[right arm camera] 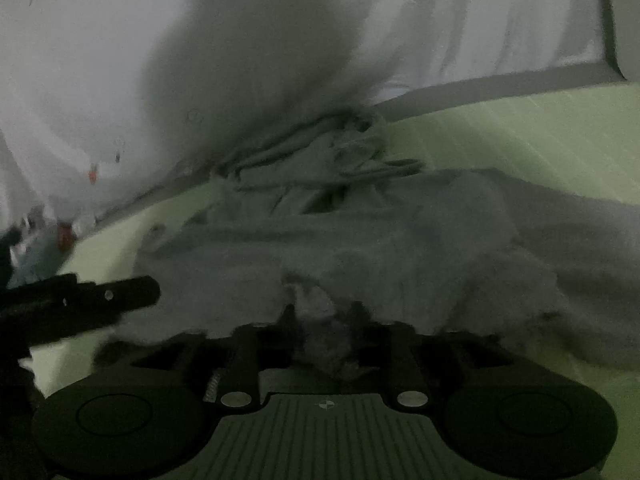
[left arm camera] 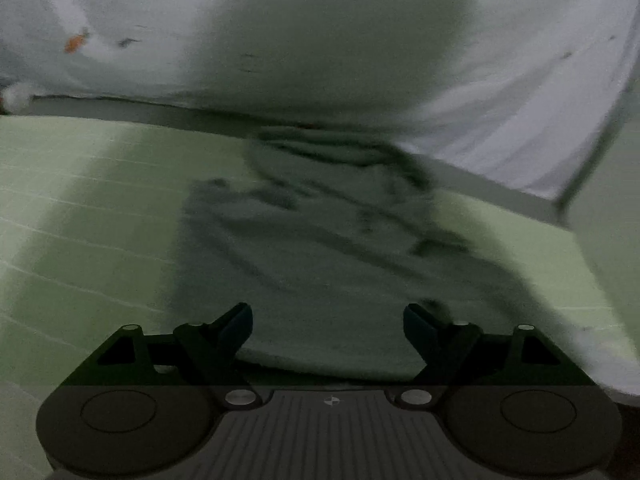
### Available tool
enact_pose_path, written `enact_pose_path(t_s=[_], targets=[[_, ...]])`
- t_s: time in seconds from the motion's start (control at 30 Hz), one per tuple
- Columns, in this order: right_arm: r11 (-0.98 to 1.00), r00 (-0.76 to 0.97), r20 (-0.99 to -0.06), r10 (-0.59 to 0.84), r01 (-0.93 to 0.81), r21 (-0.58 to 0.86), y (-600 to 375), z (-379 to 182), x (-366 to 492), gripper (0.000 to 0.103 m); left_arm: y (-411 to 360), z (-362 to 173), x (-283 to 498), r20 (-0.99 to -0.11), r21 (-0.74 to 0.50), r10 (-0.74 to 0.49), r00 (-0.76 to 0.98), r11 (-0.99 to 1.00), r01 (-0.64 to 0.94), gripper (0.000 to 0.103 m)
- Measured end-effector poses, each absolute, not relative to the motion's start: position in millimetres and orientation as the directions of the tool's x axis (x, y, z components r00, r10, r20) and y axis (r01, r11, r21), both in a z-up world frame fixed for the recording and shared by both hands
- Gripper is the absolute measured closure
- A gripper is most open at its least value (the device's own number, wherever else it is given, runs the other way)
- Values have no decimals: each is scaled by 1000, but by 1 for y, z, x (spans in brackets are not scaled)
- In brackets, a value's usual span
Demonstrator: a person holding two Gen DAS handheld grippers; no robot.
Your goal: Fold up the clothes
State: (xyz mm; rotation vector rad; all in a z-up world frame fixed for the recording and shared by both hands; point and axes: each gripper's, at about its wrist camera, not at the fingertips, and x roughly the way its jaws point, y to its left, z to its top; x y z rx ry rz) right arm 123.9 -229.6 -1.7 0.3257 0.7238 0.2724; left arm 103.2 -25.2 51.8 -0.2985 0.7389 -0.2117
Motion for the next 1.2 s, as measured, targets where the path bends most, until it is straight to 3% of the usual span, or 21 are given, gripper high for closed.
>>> enact_pose_path(t_s=[0.03,0.2,0.6,0.7,0.73,0.8,0.83,0.97,1.1,1.2], targets=[[912,718,-598,356,-128,389,-233,0,122,47,-33,52,104,-622,-366,-330,711,924,109,15],[939,727,-618,298,-109,325,-248,9,104,38,-79,43,113,-623,-453,-489,611,862,228,16],[970,733,-662,158,9,242,-309,4,63,34,-120,27,128,-631,-505,-559,538,822,262,15],[971,737,-659,150,17,240,-310,3,63,34,-121,22,132,-658,-468,-517,547,850,241,16],[971,736,-660,149,18,240,-310,3,64,34,-121,19,134,-669,-459,-501,549,860,225,23],[971,736,-661,148,20,239,-309,2,65,34,-121,16,139,-683,-429,-454,572,883,189,68],[971,735,-661,149,18,239,-310,2,64,34,-121,14,142,-695,-412,-429,577,895,169,95],[972,735,-662,148,14,234,-309,4,64,34,-104,28,140,-662,-410,-394,637,903,133,96],[976,732,-667,137,14,216,-308,4,67,34,-77,62,133,-612,-230,-261,747,962,147,96],[978,725,-676,131,17,207,-308,2,69,34,-50,66,138,-609,-168,-196,769,979,117,96]])
